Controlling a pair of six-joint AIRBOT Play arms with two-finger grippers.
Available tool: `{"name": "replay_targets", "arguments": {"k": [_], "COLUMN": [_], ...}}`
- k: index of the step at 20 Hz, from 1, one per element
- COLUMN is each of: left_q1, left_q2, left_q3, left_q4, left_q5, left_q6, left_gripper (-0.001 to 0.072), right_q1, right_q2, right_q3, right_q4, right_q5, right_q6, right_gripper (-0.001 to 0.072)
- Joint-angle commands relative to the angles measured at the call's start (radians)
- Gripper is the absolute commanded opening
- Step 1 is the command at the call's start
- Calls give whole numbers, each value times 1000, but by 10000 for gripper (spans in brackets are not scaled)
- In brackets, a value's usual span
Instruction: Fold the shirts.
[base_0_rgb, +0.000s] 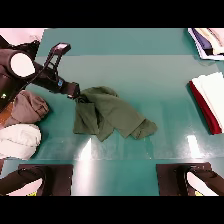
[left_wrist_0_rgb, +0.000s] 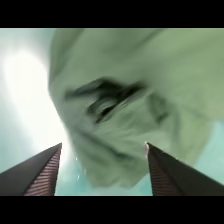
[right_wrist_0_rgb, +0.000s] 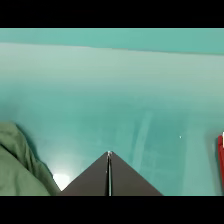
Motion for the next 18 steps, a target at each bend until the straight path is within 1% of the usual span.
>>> {"name": "replay_targets", "arguments": {"k": [1, 5, 7, 9, 12, 13, 14, 15, 16, 18], "left_q1": [36, 36, 36, 36, 36, 36, 36, 36, 36, 36], "left_q2": [1, 1, 0, -15, -63, -76, -81, -79, -78, -67], "left_q3": [-123, -280, -325, -343, -352, -352, -352, -351, -340, -285], "left_q4": [-2, -109, -134, -134, -152, -154, -154, -154, -147, -92], "left_q5": [39, 233, 309, 328, 305, 303, 306, 313, 305, 242], "left_q6": [-7, -7, -8, -9, -9, -9, -8, -7, -6, -5], "left_gripper": [614, 614, 614, 614, 611, 457, 223, 28, 25, 24], "right_q1": [1, 1, 1, 1, 1, 1, 1, 1, 1, 2], "right_q2": [-3, -18, -31, -47, -73, -79, -82, -85, -88, -93], "right_q3": [-1, -1, -1, -1, -1, -1, -1, -1, -1, -5], "right_q4": [0, 2, 2, 2, 3, 3, 3, 4, 5, 13], "right_q5": [23, 34, 46, 71, 113, 122, 132, 145, 161, 195], "right_q6": [-3, -3, -3, -3, -3, -3, -3, -3, -3, -3], "right_gripper": [22, 21, 22, 22, 22, 21, 22, 22, 22, 23]}}
